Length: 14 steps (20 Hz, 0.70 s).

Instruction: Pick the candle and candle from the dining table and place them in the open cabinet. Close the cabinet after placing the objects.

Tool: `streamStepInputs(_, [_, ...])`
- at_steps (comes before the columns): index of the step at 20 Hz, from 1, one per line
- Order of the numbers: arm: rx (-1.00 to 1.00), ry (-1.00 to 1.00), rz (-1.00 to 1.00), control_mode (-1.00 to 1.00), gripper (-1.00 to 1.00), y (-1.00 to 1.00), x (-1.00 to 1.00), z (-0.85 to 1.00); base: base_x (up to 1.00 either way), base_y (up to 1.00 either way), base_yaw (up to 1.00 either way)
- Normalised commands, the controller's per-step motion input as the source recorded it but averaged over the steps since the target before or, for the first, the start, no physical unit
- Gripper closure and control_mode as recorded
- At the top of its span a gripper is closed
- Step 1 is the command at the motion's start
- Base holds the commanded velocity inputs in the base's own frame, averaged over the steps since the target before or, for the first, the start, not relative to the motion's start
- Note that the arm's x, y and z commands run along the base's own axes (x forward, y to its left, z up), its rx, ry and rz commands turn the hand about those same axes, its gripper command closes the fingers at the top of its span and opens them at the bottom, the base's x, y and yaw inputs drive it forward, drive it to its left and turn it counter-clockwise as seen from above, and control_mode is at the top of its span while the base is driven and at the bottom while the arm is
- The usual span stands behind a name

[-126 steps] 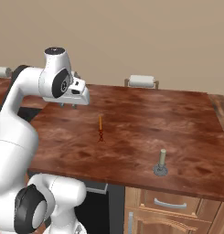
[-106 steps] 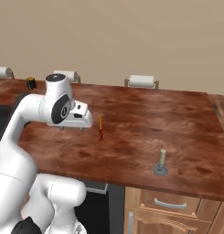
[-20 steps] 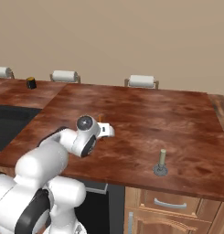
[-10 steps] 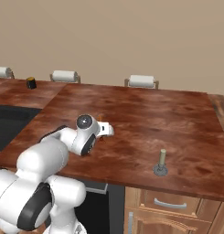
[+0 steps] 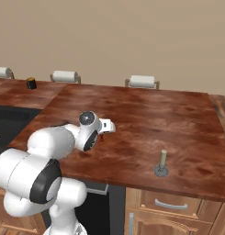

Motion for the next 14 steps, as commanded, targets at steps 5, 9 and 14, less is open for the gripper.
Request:
streamStepInputs(5, [0.0, 0.03, 0.0, -1.0, -1.0, 0.02, 0.21, -0.09, 0.0, 0.0, 0.0])
streamStepInputs(9, [0.0, 0.02, 0.0, -1.0, -1.0, 0.0, 0.04, -0.14, 0.0, 0.0, 0.0])
streamStepInputs(14, [0.0, 0.03, 0.0, -1.0, -1.0, 0.01, 0.15, -0.11, 0.0, 0.0, 0.0])
